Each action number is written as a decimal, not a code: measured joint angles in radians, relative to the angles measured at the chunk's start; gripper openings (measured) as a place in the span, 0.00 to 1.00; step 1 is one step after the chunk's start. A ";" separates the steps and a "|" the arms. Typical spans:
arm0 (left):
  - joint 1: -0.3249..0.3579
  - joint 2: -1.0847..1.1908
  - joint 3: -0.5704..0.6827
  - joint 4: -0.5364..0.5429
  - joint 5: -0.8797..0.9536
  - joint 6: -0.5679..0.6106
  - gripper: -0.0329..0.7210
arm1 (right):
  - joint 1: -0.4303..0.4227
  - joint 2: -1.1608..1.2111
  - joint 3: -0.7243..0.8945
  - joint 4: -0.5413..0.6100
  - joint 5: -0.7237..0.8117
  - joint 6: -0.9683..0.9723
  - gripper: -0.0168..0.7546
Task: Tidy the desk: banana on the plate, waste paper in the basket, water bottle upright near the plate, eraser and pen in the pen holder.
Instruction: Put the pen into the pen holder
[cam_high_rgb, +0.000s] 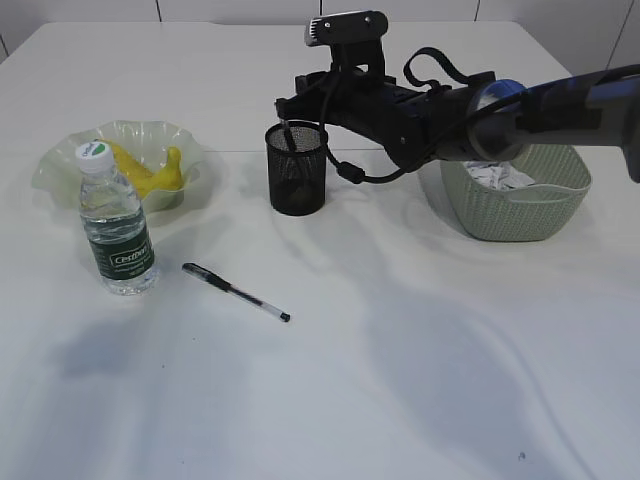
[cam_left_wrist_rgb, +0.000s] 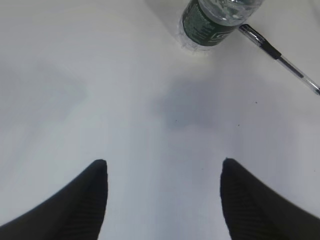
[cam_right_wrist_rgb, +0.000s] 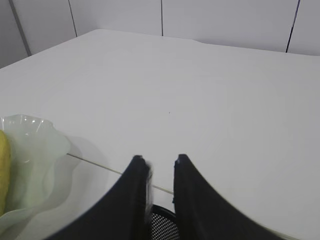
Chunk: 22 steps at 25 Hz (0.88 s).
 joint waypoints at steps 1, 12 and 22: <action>0.000 0.000 0.000 0.000 0.000 0.000 0.70 | 0.000 0.000 0.000 0.000 0.000 0.000 0.24; 0.000 0.000 0.000 0.000 0.000 0.000 0.70 | 0.000 -0.039 0.000 -0.002 0.121 0.002 0.26; 0.000 0.000 0.000 0.010 0.000 0.000 0.70 | 0.034 -0.201 -0.004 -0.115 0.434 0.002 0.26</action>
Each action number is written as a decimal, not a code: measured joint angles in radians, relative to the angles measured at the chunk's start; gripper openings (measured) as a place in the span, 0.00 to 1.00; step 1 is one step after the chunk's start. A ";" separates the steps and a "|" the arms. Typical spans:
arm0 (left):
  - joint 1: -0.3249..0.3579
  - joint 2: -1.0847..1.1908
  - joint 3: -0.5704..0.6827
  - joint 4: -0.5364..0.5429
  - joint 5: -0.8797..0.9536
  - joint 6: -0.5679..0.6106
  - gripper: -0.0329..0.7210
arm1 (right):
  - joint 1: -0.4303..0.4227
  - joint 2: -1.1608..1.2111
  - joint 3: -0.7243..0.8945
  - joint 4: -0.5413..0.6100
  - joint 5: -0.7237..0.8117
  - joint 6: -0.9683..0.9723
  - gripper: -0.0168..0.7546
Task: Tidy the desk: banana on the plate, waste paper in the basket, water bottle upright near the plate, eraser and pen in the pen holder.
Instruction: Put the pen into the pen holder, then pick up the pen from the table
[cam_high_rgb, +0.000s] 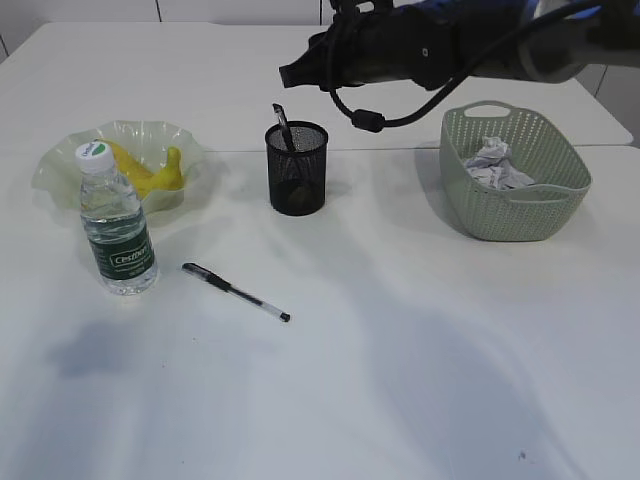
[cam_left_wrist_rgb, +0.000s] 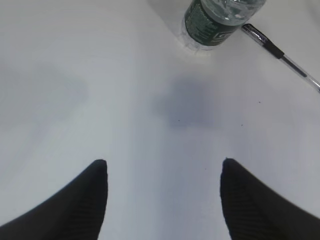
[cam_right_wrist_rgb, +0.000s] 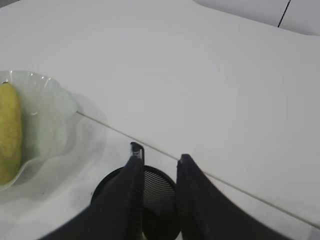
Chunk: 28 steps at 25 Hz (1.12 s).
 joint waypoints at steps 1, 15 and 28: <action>0.000 0.000 0.000 0.002 0.000 0.000 0.70 | 0.013 -0.018 0.000 -0.007 0.033 0.000 0.26; 0.000 0.000 0.000 0.018 0.022 0.000 0.70 | 0.131 -0.088 -0.080 0.239 0.653 -0.291 0.26; 0.000 0.000 0.000 0.024 0.025 0.000 0.70 | 0.138 0.160 -0.495 0.354 1.084 -0.325 0.27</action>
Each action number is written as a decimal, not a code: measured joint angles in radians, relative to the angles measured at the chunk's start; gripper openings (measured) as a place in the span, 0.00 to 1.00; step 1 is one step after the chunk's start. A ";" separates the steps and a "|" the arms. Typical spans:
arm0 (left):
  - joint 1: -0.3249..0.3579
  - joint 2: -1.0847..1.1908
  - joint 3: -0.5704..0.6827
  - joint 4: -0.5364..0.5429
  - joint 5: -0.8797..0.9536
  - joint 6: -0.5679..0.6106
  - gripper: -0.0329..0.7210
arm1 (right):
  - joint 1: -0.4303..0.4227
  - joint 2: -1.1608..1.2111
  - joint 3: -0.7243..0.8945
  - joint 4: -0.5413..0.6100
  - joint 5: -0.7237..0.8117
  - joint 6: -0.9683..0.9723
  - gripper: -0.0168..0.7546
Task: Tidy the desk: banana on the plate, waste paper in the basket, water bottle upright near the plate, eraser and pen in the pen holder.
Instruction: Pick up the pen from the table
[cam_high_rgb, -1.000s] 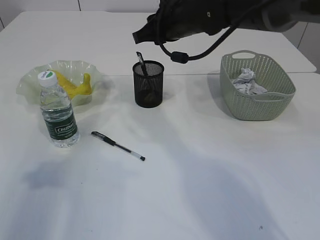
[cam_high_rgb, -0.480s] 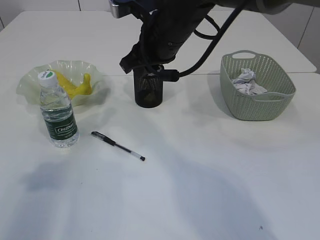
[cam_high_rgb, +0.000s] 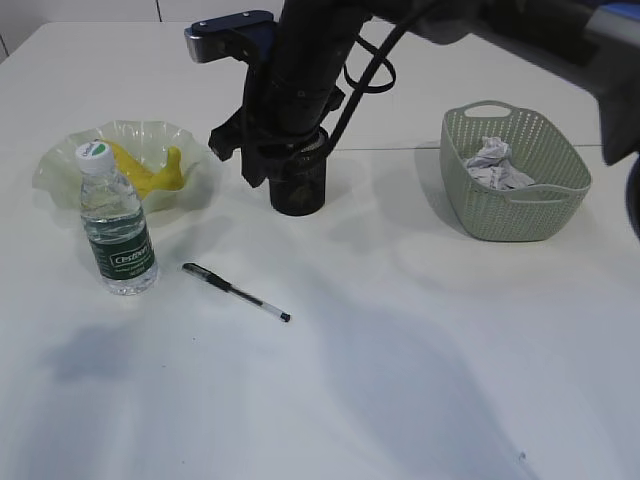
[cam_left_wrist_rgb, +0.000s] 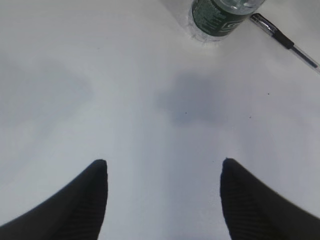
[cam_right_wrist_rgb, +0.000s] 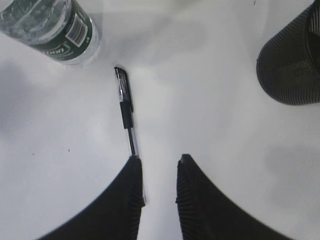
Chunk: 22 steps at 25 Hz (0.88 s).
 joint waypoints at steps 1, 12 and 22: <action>0.000 0.000 0.000 0.000 0.000 0.000 0.70 | 0.001 0.018 -0.031 0.000 0.001 0.003 0.27; 0.000 0.000 0.000 0.000 -0.009 0.000 0.70 | 0.001 0.124 -0.117 0.015 0.010 0.038 0.27; 0.000 0.000 0.000 0.000 -0.026 0.000 0.70 | 0.068 0.212 -0.117 0.014 0.010 0.051 0.27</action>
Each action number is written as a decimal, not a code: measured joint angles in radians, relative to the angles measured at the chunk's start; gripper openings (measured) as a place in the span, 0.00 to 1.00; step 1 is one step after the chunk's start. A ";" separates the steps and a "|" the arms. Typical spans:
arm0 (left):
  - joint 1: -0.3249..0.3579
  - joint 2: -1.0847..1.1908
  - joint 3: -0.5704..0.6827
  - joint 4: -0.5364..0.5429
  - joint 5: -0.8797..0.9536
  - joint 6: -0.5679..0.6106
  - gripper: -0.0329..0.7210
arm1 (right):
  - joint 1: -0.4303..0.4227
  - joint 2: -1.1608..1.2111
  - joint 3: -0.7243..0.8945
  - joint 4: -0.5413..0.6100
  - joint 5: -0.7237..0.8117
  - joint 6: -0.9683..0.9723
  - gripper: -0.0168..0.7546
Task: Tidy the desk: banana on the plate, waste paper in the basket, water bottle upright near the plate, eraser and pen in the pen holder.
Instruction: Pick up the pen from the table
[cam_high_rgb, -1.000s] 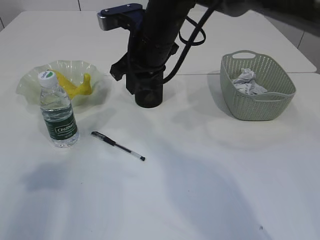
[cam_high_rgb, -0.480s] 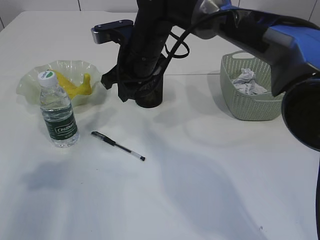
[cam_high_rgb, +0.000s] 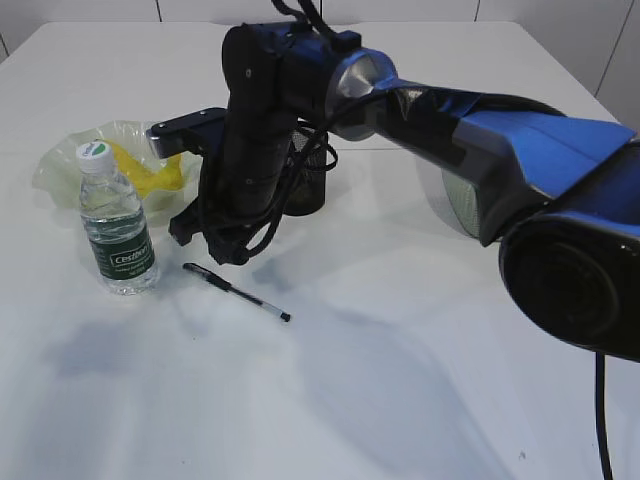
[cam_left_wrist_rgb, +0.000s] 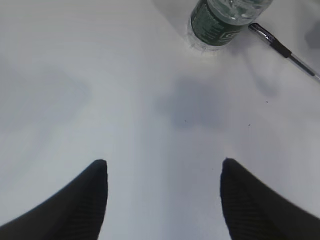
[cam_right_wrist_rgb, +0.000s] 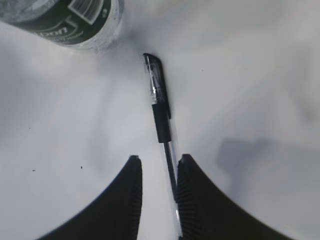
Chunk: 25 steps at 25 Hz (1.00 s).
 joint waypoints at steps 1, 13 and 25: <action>0.000 0.000 0.000 0.000 0.000 0.000 0.70 | 0.007 0.009 0.000 -0.004 0.000 0.007 0.27; 0.000 0.000 0.000 0.002 0.000 0.000 0.70 | 0.044 0.061 0.000 -0.062 0.000 0.016 0.49; 0.000 0.000 0.000 0.003 0.000 0.000 0.70 | 0.044 0.075 0.000 -0.093 0.000 0.007 0.49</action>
